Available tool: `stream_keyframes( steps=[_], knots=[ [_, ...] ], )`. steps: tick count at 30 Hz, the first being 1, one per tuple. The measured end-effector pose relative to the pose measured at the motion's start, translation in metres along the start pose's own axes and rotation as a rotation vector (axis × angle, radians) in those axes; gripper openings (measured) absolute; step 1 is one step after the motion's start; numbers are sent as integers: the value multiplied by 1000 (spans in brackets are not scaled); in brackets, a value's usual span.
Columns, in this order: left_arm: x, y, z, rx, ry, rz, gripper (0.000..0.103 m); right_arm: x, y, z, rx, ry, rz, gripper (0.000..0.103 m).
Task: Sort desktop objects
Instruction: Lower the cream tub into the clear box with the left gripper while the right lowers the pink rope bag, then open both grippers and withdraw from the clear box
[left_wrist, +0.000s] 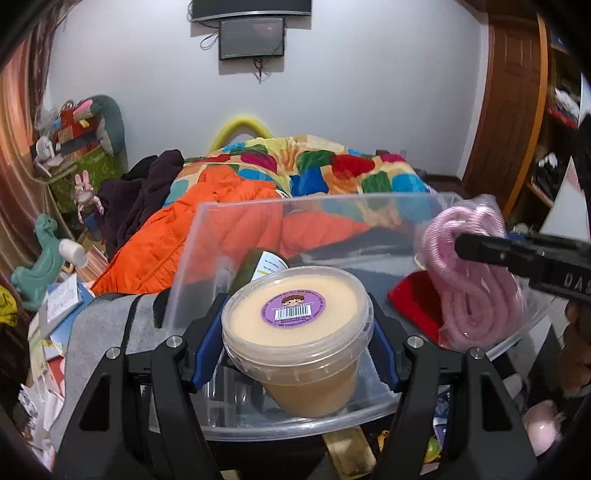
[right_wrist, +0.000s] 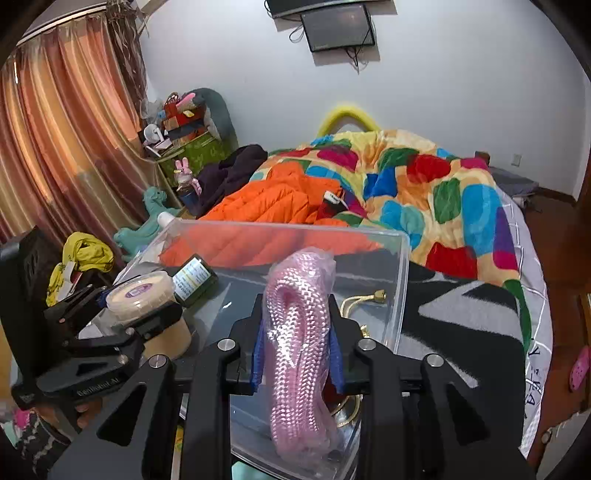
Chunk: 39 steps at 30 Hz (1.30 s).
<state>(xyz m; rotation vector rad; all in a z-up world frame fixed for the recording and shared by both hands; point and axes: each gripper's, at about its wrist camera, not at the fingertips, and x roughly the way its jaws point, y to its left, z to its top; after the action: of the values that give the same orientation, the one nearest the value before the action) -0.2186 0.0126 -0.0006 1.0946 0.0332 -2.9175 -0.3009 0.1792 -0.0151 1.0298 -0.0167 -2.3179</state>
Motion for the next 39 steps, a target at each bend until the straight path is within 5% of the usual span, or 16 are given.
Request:
stream_keyframes(
  steps=[5,11,16,22,39],
  knots=[
    [-4,1,1,-15,-2,-6,68,1,0,-2,9,27,-18,27],
    [-12,0,-1,-7,7,0,68,-16,2,-5,41,-19,-18,45],
    [-29,-5,-2,12,-9,4,69,-30,9,-5,20,-45,-48,46],
    [-53,-12,-3,43,-38,46,83,-61,13,-7,39,-119,-60,58],
    [-122,-13,-30,-6,-63,-1,94,-130,21,-51,81,-209,-95,71]
  ],
)
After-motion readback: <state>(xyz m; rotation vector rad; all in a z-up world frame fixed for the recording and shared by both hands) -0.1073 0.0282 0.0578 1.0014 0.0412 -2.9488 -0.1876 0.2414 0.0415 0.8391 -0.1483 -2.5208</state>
